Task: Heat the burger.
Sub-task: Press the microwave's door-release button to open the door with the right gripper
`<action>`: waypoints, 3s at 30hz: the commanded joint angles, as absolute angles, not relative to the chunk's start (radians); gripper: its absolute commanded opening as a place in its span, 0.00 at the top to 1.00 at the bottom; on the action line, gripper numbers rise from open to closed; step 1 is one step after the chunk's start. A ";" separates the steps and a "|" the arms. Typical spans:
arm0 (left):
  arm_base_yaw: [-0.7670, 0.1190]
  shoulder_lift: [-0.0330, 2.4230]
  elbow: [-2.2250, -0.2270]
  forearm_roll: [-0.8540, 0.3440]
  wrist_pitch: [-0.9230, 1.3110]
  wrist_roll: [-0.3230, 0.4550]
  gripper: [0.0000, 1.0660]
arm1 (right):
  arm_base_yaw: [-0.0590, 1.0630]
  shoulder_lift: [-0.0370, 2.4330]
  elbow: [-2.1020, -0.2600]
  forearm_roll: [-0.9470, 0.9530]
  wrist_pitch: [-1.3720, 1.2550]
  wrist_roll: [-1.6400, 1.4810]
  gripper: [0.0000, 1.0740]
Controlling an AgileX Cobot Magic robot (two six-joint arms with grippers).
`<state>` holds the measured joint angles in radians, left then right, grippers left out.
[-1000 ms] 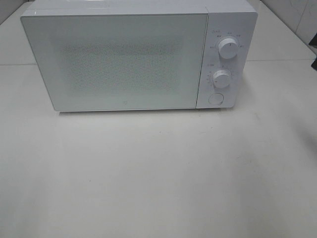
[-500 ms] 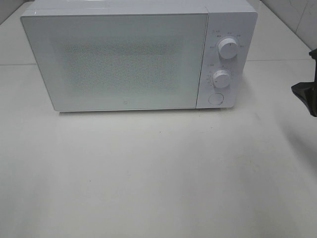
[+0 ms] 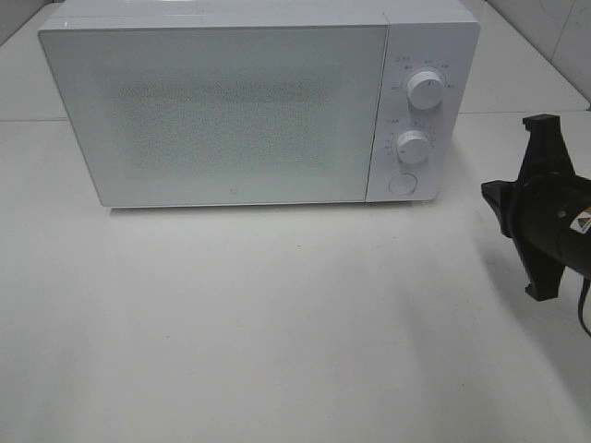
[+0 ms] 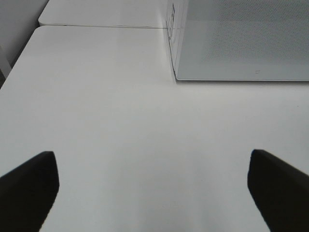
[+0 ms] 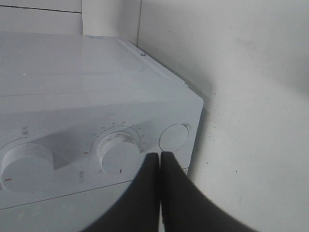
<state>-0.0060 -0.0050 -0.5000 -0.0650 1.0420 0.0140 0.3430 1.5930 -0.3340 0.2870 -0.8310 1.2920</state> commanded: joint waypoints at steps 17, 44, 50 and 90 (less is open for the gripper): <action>-0.006 -0.027 -0.497 -0.072 1.036 0.016 0.06 | 0.493 1.812 -0.525 0.449 -0.858 1.323 1.00; -0.006 -0.027 -0.497 -0.072 1.036 0.016 0.06 | 0.490 2.059 -0.778 0.523 -0.808 1.319 1.00; -0.006 -0.027 -0.497 -0.072 1.036 0.016 0.06 | 0.490 2.064 -0.794 0.547 -0.821 1.310 1.00; -0.006 -0.027 -0.497 -0.072 1.036 0.016 0.06 | 0.444 2.129 -0.946 0.617 -1.099 1.214 1.00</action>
